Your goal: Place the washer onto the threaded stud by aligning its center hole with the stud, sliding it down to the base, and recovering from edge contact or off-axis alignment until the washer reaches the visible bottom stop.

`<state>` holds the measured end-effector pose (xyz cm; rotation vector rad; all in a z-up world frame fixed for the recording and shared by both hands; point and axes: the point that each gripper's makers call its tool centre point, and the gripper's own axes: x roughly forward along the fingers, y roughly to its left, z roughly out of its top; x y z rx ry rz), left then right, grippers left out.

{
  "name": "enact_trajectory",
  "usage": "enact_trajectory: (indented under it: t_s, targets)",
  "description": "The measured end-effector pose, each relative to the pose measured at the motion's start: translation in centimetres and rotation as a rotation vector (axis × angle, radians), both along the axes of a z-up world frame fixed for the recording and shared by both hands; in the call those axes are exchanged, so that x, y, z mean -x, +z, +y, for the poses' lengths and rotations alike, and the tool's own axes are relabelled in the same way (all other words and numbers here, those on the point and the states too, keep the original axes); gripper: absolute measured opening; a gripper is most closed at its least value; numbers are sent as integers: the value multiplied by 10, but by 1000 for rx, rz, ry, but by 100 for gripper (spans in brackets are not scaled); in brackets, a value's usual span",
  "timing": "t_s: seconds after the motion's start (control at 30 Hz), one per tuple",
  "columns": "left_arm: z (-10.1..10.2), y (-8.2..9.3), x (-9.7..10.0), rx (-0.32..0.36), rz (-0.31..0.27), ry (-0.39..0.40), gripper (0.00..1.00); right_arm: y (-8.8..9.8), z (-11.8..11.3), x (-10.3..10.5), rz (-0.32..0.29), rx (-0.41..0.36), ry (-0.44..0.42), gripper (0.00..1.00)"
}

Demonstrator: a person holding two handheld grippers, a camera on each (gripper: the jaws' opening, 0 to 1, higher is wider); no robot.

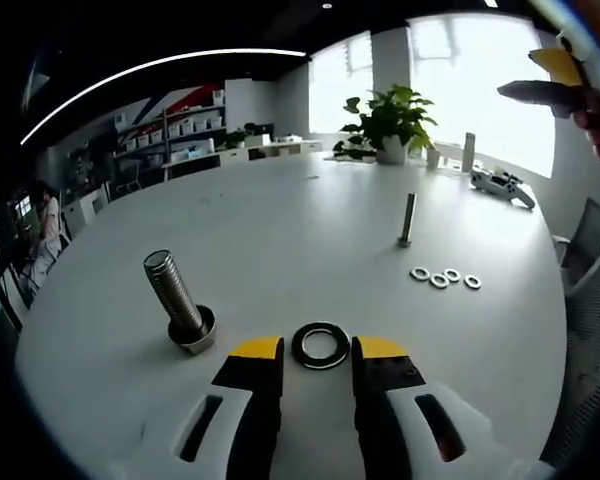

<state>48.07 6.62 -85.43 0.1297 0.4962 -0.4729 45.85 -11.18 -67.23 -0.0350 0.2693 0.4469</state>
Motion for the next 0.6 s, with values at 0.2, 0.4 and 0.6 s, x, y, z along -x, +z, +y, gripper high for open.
enact_trajectory:
  t_s: [0.2, 0.4, 0.6]
  targets:
    - [0, 2, 0, 3, -12, 8, 22, 0, 0, 0, -2, 3, -1, 69]
    - [2, 3, 0, 3, -6, 14, 22, 1, 0, 0, -3, 0, -2, 69]
    - [2, 3, 1, -2, -5, 14, 22, 1, 0, 0, -3, -4, -1, 69]
